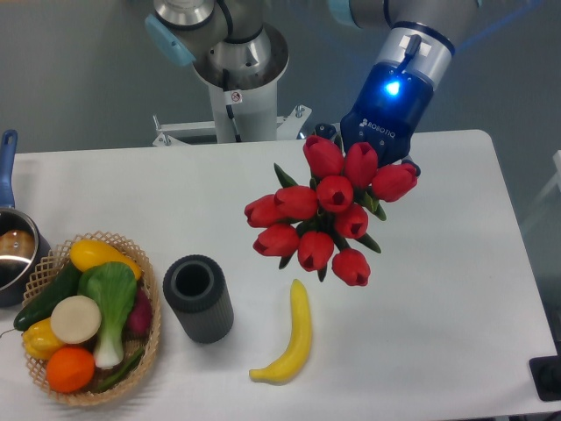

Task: Insert the flowers into the vase
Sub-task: 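Carry the red tulip bunch in the gripper over the black vase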

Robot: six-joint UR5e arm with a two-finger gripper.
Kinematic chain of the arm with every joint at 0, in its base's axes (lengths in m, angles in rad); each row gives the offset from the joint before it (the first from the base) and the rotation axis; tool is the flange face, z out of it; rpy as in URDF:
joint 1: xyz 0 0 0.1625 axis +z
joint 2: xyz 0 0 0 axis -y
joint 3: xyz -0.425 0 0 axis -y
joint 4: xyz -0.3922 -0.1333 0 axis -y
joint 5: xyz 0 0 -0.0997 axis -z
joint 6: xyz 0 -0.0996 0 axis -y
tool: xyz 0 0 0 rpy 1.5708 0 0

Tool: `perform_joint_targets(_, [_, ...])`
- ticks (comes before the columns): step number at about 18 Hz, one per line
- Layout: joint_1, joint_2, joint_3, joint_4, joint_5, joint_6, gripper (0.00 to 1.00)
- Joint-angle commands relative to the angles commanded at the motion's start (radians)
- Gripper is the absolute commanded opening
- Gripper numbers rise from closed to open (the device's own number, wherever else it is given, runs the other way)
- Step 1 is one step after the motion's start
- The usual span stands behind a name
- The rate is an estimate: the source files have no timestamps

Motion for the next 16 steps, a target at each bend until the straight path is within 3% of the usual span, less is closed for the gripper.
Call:
perform_joint_targets(3, [-0.003,-0.003,-0.014,0.047,-0.012,0.0,0.13])
perform_joint_targets(10, [-0.026,-0.028,0.002,0.063,-0.074,0.0,0.13])
perform_joint_targets(16, [-0.126,-0.064,0.018,0.1,-0.078,-0.002,0.13])
